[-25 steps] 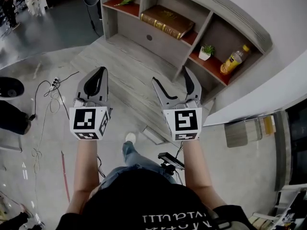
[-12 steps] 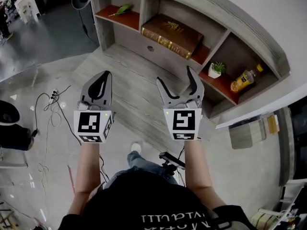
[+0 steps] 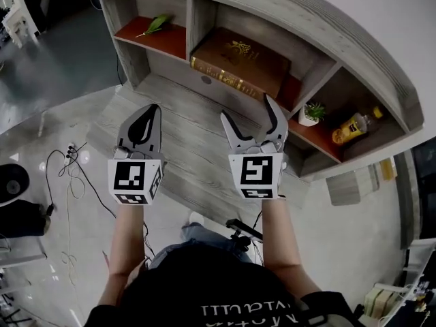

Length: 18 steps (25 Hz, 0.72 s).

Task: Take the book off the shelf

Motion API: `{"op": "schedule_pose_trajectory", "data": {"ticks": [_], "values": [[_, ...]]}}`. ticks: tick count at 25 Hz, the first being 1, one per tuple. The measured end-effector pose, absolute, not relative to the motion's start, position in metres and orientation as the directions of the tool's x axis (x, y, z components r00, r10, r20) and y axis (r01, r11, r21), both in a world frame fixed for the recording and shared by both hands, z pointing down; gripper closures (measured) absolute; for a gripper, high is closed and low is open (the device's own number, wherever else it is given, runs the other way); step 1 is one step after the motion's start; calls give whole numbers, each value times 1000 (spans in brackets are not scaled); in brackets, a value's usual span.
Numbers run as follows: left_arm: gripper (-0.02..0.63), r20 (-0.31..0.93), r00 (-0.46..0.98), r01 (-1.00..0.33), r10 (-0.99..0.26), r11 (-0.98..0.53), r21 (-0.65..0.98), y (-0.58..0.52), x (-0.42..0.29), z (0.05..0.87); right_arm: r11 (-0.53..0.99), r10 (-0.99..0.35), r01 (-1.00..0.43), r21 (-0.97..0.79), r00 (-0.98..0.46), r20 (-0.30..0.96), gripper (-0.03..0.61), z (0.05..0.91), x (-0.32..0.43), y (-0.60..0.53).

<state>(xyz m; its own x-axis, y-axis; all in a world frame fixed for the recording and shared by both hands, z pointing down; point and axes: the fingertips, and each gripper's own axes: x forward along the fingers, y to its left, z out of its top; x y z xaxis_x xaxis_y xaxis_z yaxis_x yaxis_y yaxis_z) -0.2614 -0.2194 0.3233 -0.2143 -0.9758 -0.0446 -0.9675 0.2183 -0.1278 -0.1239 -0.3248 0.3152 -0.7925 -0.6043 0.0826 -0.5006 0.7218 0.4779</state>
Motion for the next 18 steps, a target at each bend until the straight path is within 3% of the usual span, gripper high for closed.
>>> {"op": "schedule_pose_trajectory", "data": {"ticks": [18], "values": [[603, -58, -104, -989, -993, 109, -96, -270, -279, 326, 638, -668, -483, 600, -734, 119, 195, 318, -139, -352]]}}
